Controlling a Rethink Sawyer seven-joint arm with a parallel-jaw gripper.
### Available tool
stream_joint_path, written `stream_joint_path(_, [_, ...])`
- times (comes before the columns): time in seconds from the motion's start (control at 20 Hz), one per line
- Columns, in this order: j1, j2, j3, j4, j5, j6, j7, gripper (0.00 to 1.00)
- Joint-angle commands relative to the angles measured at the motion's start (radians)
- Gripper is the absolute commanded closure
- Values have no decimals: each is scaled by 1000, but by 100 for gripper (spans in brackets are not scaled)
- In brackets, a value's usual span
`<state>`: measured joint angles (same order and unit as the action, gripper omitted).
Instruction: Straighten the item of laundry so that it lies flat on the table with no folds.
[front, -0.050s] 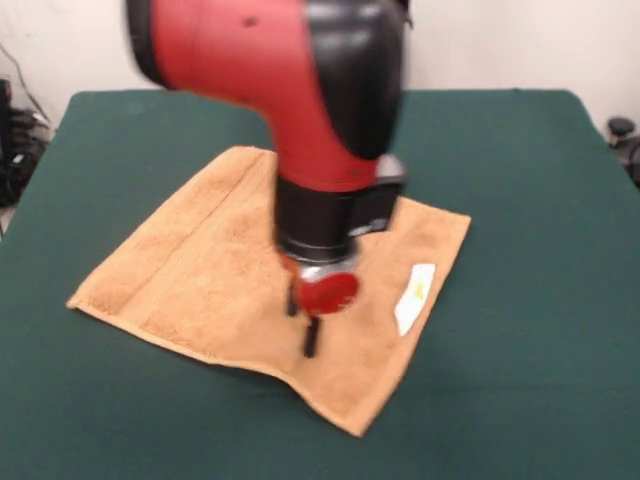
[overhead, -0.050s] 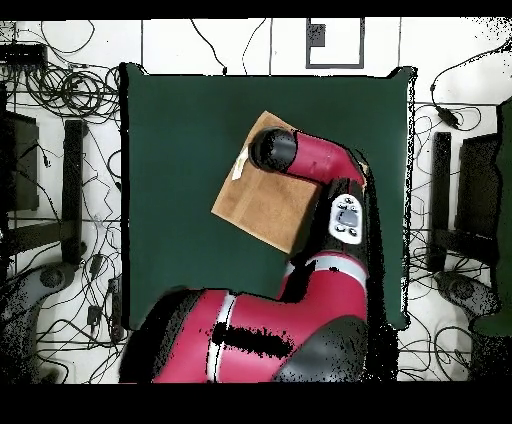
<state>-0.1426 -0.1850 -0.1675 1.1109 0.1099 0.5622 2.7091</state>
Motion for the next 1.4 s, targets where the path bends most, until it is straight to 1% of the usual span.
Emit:
stream_joint_path(0.05, [-205,87,224,173,-261,-113,-511,0])
stream_joint_path(0.15, [-257,126,272,151,-349,-188,-564,0])
stream_joint_path(0.25, [-297,151,316,136,-411,-226,-592,0])
stream_joint_path(0.4, [-338,164,371,132,-474,-248,-598,0])
stream_joint_path(0.85, [-356,155,413,125,-567,-225,-549,0])
stream_joint_path(1.15, [-374,150,440,136,-604,-210,-516,0])
stream_joint_path(1.25, [-372,144,450,153,-568,-177,-446,0])
stream_joint_path(1.4, [-288,109,382,179,-437,-88,-175,0])
